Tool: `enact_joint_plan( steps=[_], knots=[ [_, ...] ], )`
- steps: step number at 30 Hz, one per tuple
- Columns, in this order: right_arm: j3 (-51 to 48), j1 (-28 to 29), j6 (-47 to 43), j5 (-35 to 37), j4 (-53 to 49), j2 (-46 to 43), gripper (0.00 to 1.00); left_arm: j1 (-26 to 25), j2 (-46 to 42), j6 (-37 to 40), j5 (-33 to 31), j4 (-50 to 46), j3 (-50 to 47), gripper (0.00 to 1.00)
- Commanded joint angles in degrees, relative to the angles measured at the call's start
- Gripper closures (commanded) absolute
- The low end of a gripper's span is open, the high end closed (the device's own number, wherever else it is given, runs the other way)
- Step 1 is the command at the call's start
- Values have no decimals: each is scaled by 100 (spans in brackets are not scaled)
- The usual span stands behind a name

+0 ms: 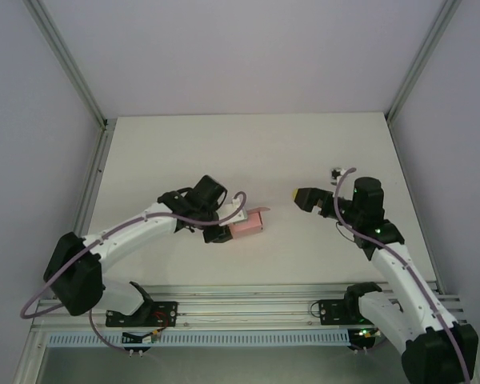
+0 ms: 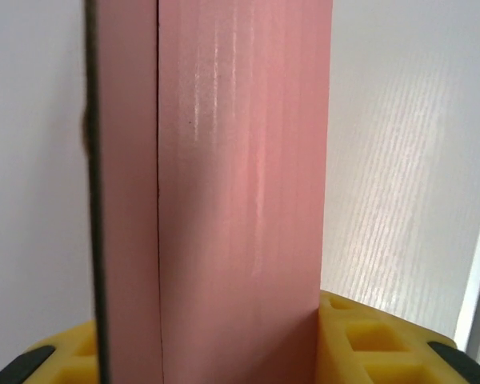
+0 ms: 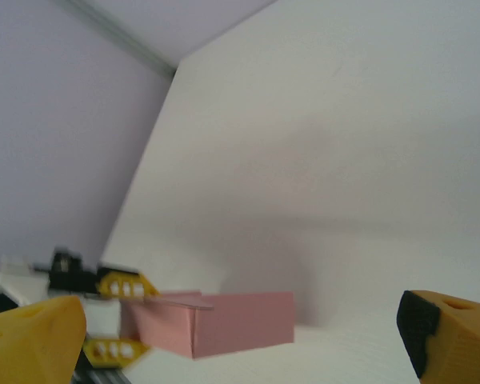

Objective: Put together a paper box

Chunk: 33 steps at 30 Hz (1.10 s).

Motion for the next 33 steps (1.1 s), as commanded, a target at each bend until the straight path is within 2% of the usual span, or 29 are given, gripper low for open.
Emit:
enact_joint_plan(
  steps=[1, 6, 9, 14, 16, 19, 23, 33],
  knots=[
    [402, 105, -1854, -707, -119, 334, 0, 155, 310, 527, 733, -674, 528, 63],
    [664, 415, -3816, -1212, -700, 700, 5, 164, 863, 984, 848, -819, 930, 62],
    [894, 551, -4114, -1223, -926, 1008, 12, 167, 1240, 1259, 938, -1182, 1302, 62],
    [1379, 1211, -4901, -423, -1884, 1758, 27, 172, 1721, 1554, 858, -1578, 1674, 62],
    [1566, 1343, -4972, 28, -2169, 2033, 37, 181, 1790, 1588, 888, -1655, 1744, 62],
    [1571, 1388, -4998, 386, -2071, 2206, 39, 210, 1759, 1695, 1025, -1562, 1673, 61],
    [1499, 1382, -5129, 247, -1951, 2277, 47, 233, 1812, 1765, 1147, -1537, 1688, 61],
    [1590, 1420, -5071, 38, -2138, 2541, 80, 283, 2065, 1686, 1170, -1567, 1836, 61]
  ],
)
